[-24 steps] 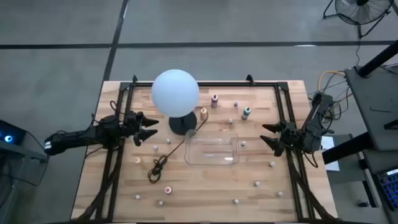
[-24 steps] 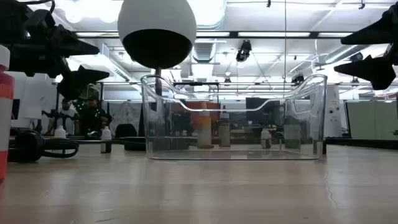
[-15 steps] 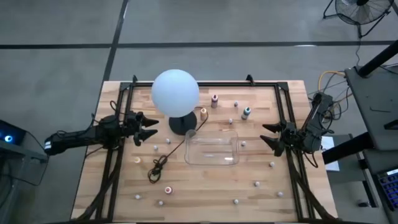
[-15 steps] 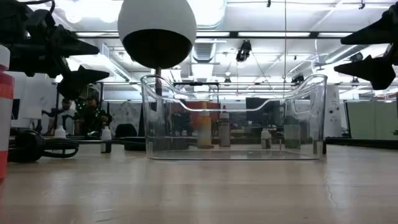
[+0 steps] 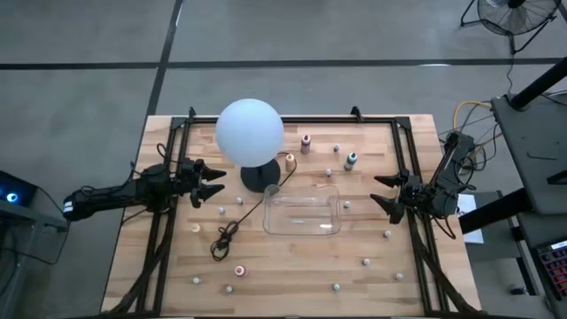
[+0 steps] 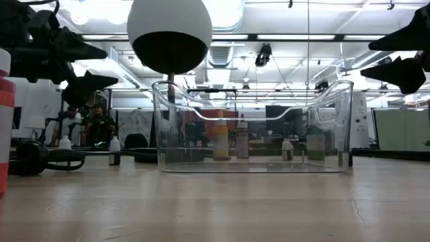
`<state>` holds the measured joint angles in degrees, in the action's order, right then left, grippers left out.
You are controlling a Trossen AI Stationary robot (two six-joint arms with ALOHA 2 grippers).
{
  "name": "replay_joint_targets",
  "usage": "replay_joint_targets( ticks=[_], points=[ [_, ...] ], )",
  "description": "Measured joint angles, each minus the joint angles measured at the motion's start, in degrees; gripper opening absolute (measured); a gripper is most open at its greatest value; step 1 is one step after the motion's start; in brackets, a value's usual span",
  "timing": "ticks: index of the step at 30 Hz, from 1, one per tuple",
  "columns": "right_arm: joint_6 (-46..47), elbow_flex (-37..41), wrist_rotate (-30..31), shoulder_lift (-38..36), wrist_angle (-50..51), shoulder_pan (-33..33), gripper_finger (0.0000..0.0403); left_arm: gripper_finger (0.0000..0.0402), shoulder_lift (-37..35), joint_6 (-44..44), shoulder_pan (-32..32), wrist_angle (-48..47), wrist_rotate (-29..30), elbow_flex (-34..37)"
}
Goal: Pick & Place food coloring
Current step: Put the small red food coloring bottle into the transparent bin
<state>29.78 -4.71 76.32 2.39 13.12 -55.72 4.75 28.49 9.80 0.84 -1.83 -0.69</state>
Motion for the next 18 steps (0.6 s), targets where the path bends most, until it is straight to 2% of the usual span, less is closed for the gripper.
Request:
replay_joint_targets(
  ticks=[3,9,13,18],
  points=[
    [-0.43,0.00,-1.79,0.00,-0.08,0.02,0.0353,0.0279,0.02,0.00,0.00,0.00,0.01,0.02],
    [-7.41,0.00,-13.24,0.02,-3.24,0.00,0.0352,0.0279,0.00,0.00,0.00,0.00,0.00,0.02],
    [-12.25,-0.80,-13.40,0.04,-6.05,0.02,0.0352,0.0279,0.02,0.00,0.00,0.00,0.01,0.00],
    [-17.68,-6.71,-12.63,1.25,-6.07,0.02,0.0343,0.0279,0.01,0.00,0.01,0.00,0.00,0.00]
  ],
)
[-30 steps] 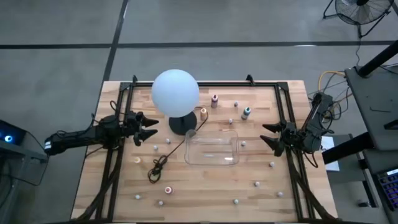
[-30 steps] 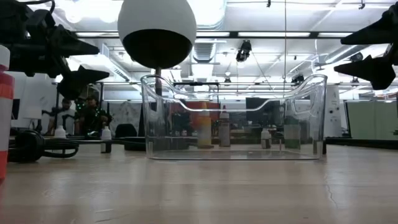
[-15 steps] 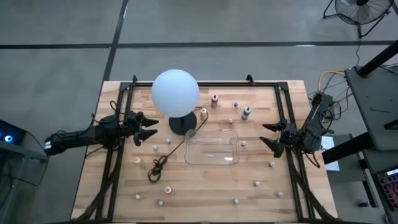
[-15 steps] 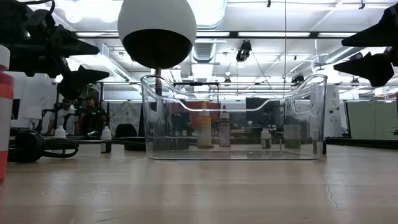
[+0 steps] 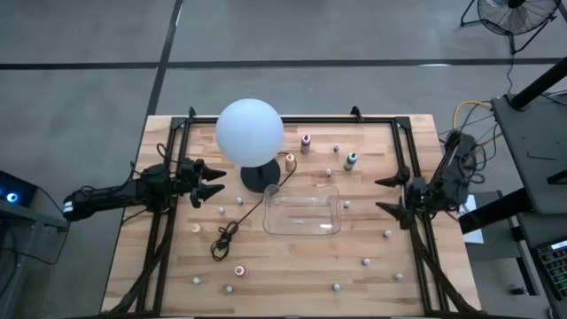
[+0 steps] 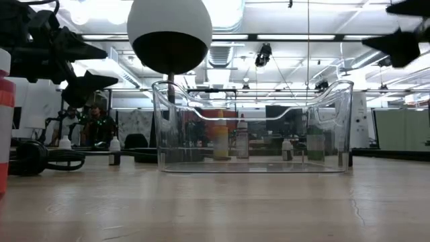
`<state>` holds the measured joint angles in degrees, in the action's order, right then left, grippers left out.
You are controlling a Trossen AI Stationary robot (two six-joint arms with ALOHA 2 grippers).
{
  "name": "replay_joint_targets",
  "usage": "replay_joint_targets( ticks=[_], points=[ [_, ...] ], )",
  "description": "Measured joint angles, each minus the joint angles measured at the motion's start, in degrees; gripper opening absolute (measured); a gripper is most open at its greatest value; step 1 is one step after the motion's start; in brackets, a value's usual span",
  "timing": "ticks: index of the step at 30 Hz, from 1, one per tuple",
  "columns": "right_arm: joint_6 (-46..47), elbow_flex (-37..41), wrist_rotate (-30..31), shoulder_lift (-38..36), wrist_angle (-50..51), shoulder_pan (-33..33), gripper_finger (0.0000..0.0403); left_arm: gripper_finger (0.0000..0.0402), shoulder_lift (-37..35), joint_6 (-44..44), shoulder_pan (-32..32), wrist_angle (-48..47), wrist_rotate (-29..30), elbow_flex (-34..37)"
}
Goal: Pick & Place food coloring
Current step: Put the small red food coloring bottle into the transparent bin
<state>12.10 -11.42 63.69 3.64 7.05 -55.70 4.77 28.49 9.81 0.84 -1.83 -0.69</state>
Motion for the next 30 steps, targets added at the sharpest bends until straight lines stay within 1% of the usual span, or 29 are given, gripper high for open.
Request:
replay_joint_targets(
  ticks=[8,14,19,23,28,30],
  points=[
    [-10.53,-14.20,11.44,8.57,0.07,0.02,0.0338,0.0279,0.00,0.00,0.00,0.00,0.00,0.00],
    [-15.47,-24.49,17.73,14.24,0.04,0.02,0.0338,0.0279,0.00,0.00,-0.01,0.00,-0.01,0.00],
    [-23.95,-32.32,22.72,19.49,0.04,0.02,0.0338,0.0279,-0.01,0.00,-0.01,0.00,-0.01,0.00],
    [-30.38,-37.41,24.88,23.40,0.05,0.00,0.0338,0.0279,-0.01,0.00,-0.01,0.00,-0.01,0.02],
    [-37.54,-42.45,25.23,27.40,0.07,0.01,0.0338,0.0279,-0.01,0.00,-0.01,0.00,0.01,0.02],
    [-40.39,-44.44,26.27,29.07,0.09,0.00,0.0338,0.0279,-0.01,0.00,0.00,0.00,0.01,0.01]
  ],
)
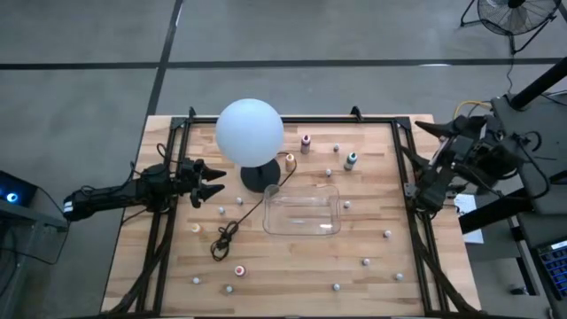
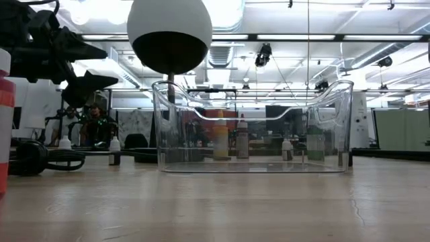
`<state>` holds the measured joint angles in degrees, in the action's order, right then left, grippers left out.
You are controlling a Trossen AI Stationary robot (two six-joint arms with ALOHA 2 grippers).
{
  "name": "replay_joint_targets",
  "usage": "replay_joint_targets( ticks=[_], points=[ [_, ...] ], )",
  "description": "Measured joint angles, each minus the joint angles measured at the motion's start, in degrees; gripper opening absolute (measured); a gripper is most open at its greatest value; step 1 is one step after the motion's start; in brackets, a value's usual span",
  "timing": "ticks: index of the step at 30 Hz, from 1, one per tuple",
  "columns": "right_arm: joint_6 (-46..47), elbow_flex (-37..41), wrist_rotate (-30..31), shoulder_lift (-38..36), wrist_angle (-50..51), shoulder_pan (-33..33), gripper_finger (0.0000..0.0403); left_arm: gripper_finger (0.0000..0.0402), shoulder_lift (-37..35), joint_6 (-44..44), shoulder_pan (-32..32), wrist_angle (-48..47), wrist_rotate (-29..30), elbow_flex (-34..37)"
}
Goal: Pick & Place food coloring
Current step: Put the small red food coloring bottle into the transparent bin
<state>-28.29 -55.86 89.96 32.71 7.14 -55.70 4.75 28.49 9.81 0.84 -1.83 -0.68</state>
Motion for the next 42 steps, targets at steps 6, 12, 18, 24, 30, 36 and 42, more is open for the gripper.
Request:
replay_joint_targets(
  ticks=[6,12,18,24,30,36,42],
  points=[
    [-5.12,-6.45,0.06,4.78,0.01,1.73,0.0337,0.0279,0.01,0.00,-0.01,0.00,0.00,0.01],
    [-6.17,-12.52,0.04,8.68,0.04,7.83,0.0336,0.0279,0.00,0.00,-0.01,0.00,-0.02,-0.01],
    [-4.15,-15.47,0.06,11.39,-0.03,19.60,0.0336,0.0279,0.00,0.00,-0.01,0.00,-0.02,-0.01],
    [-3.83,-18.09,0.06,16.12,-0.09,31.37,0.0336,0.0279,0.00,0.00,0.01,0.00,-0.01,0.01],
    [-5.56,-21.76,0.06,22.46,-0.26,39.66,0.0336,0.0279,0.00,0.00,0.00,0.00,-0.02,0.00],
    [-8.11,-24.90,0.06,26.94,-0.20,43.38,0.0336,0.0279,0.00,0.00,-0.01,0.00,0.00,-0.01],
    [-11.11,-27.54,0.04,29.30,-0.26,45.04,0.0336,0.0279,0.00,0.00,0.01,0.00,-0.02,0.01]
  ],
)
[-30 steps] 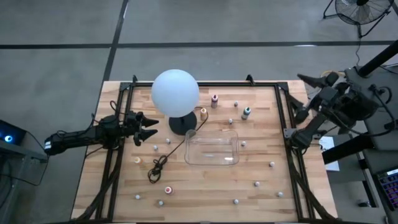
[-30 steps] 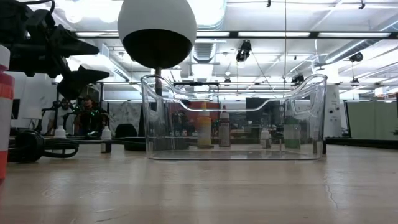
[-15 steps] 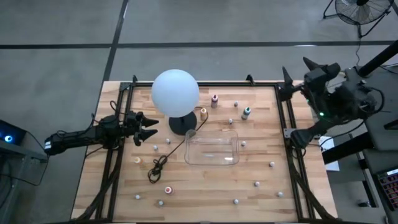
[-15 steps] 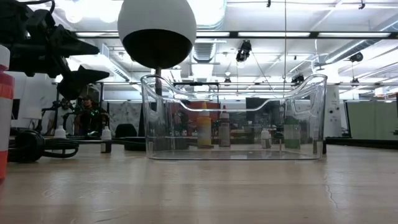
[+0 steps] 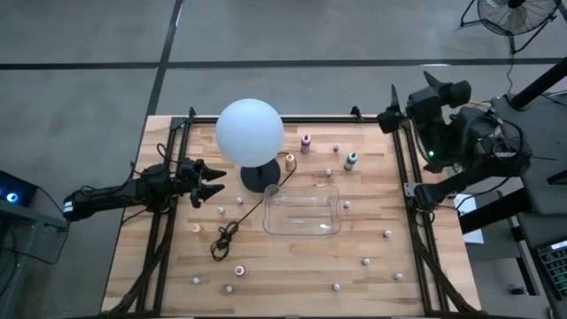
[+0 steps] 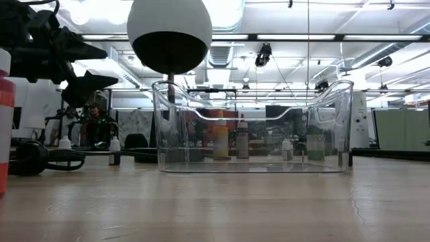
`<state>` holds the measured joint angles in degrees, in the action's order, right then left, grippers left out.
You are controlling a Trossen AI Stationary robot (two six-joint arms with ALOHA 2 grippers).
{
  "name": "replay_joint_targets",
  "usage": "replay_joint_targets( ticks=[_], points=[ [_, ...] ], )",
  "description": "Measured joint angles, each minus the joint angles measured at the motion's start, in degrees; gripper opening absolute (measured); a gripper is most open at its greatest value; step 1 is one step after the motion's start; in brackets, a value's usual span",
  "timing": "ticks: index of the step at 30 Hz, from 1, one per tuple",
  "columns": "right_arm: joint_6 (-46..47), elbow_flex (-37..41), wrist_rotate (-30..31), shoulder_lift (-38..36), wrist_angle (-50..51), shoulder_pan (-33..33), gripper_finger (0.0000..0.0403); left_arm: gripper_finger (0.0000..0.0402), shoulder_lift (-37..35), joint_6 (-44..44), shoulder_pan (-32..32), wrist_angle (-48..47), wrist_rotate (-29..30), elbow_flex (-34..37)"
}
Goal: Pick & Place food coloring
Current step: Put the small red food coloring bottle into the transparent bin
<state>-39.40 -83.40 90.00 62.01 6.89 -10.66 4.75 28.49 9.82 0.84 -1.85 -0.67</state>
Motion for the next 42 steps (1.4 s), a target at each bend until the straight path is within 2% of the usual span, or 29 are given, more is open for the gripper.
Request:
replay_joint_targets(
  ticks=[6,11,19,26,35,38,42],
  points=[
    [-4.31,-4.23,0.00,3.64,0.00,4.22,0.0336,0.0279,0.00,0.00,-0.02,0.00,0.00,-0.01],
    [-4.21,-7.23,0.00,5.98,-0.08,7.40,0.0336,0.0279,0.00,0.00,-0.02,0.00,0.02,0.00],
    [-1.00,-7.39,-1.82,8.63,-0.33,14.50,0.0336,0.0279,0.00,0.00,-0.02,0.00,0.00,-0.01],
    [0.42,-7.39,-8.46,10.95,-0.36,20.52,0.0336,0.0279,0.02,0.00,-0.02,0.00,0.02,-0.01],
    [-0.25,-7.39,-21.07,13.62,0.37,29.29,0.0336,0.0279,0.00,0.00,-0.02,0.00,0.02,-0.01],
    [-0.70,-7.39,-25.77,14.77,2.34,32.90,0.0336,0.0279,0.02,0.00,-0.02,0.00,0.00,-0.01],
    [4.04,-7.39,-33.10,16.67,8.58,37.30,0.0336,0.0279,0.00,0.01,-0.02,0.00,0.02,0.00]
  ],
)
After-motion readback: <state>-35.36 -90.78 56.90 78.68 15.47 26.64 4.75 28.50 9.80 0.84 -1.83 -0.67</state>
